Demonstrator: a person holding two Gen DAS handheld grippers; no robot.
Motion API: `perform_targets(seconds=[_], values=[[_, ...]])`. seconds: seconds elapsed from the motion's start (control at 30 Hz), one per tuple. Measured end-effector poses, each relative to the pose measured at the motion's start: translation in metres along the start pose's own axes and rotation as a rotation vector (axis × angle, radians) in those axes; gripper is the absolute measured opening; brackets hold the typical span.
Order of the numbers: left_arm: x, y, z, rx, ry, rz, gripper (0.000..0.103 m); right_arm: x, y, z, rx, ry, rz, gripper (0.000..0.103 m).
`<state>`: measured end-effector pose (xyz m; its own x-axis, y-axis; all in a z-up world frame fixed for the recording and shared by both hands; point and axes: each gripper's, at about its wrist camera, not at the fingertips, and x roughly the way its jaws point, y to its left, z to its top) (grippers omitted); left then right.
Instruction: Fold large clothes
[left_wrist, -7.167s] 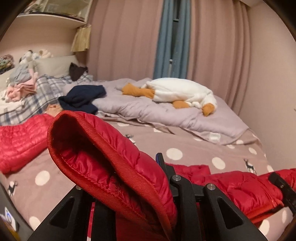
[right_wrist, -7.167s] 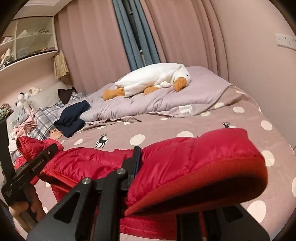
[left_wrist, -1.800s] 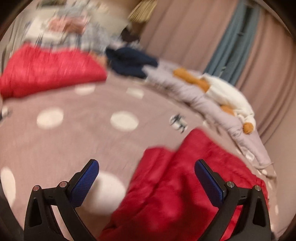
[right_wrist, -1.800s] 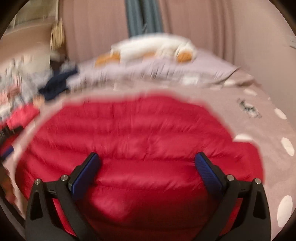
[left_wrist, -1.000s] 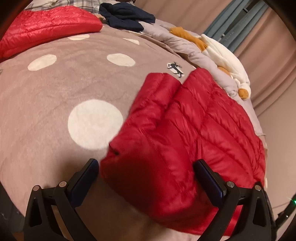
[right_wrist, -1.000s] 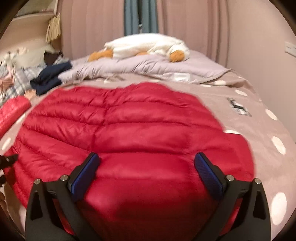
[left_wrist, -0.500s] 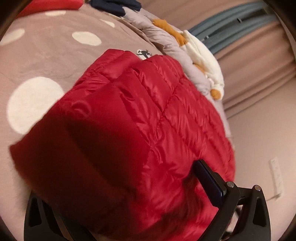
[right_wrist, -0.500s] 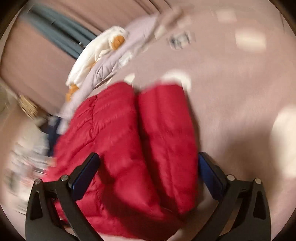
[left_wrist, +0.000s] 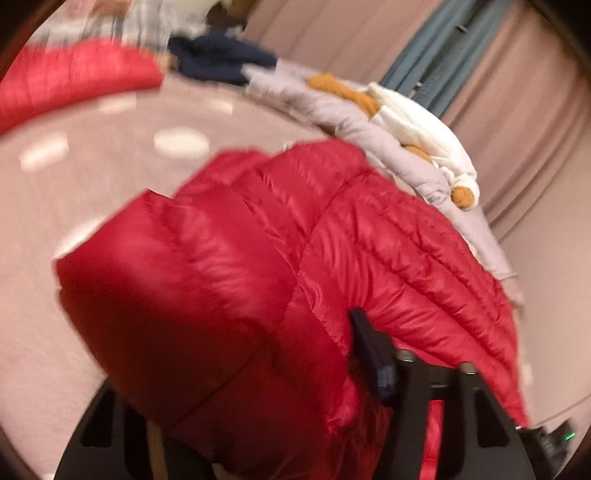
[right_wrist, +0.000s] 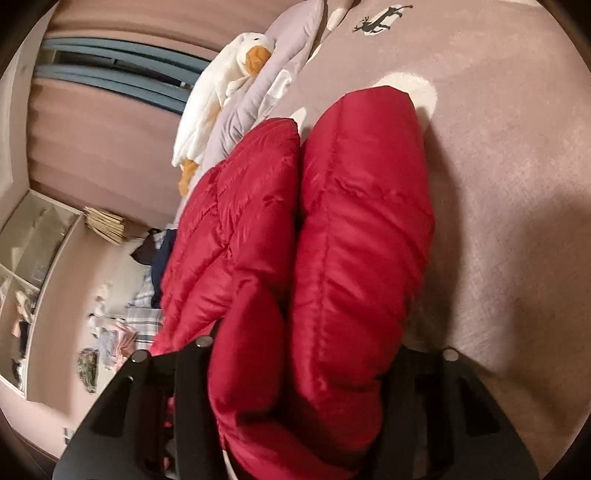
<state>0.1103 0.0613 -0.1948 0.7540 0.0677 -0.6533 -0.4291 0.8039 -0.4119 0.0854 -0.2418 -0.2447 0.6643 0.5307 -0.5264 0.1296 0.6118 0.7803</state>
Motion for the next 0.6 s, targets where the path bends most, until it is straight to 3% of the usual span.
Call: perform_targets(seconds=[0.13,0.27,0.43,0.53,0.6], values=[[-0.021,-0.033,-0.003,0.257,-0.150,0.136,0.039,0.003,0.016,-0.010,-0.084,-0.007,-0.088,0.044],[-0.036,-0.040,0.001,0.314,-0.236,0.171,0.032,0.010,0.019,-0.013,-0.111,0.046,-0.063,0.044],[-0.051,-0.032,0.033,0.233,-0.247,0.064,0.031,0.028,0.040,-0.023,-0.225,0.088,-0.078,0.045],[-0.068,-0.034,0.043,0.177,-0.253,-0.077,0.031,0.040,0.047,-0.026,-0.274,0.112,-0.086,0.047],[-0.075,-0.047,0.044,0.188,-0.211,-0.189,0.031,0.045,0.052,-0.027,-0.303,0.103,-0.109,0.047]])
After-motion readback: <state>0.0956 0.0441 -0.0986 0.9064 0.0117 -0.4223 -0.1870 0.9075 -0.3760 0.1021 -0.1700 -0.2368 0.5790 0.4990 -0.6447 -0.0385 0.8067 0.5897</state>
